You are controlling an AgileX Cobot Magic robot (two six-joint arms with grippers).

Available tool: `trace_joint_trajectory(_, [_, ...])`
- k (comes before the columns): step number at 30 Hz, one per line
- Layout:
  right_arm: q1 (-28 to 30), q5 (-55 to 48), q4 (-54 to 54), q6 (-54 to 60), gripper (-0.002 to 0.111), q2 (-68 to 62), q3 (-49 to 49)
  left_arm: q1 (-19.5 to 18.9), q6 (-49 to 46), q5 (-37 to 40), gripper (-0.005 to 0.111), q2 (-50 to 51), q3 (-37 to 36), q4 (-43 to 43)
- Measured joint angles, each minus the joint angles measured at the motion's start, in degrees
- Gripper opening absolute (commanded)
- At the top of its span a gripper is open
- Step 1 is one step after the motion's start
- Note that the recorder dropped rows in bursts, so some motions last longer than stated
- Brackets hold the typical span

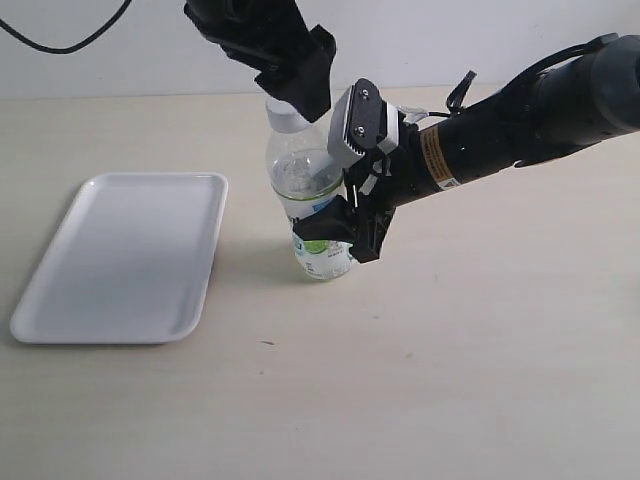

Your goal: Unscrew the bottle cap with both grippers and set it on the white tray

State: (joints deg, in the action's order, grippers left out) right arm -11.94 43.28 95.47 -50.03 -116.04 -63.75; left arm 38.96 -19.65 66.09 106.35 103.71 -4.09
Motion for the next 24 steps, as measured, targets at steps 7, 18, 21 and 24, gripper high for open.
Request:
trace_joint_trajectory(7, [0.00,0.00,-0.09,0.00,0.000,0.00,0.00,0.00,1.10,-0.37,0.082,0.69,0.00,3.48])
trace_joint_trajectory(18, [0.00,-0.14,-0.09,-0.13,0.000,0.00,0.00,0.18,2.27,-0.39,0.076,2.79,0.00,3.58])
trace_joint_trajectory(21, [0.00,-0.14,-0.24,-0.25,0.000,0.00,0.00,0.27,2.36,-0.39,0.068,2.79,0.00,3.45])
trace_joint_trajectory(24, [0.00,-0.27,-0.38,-0.25,0.000,0.00,0.00,0.41,2.36,-0.10,0.067,2.79,0.30,2.87])
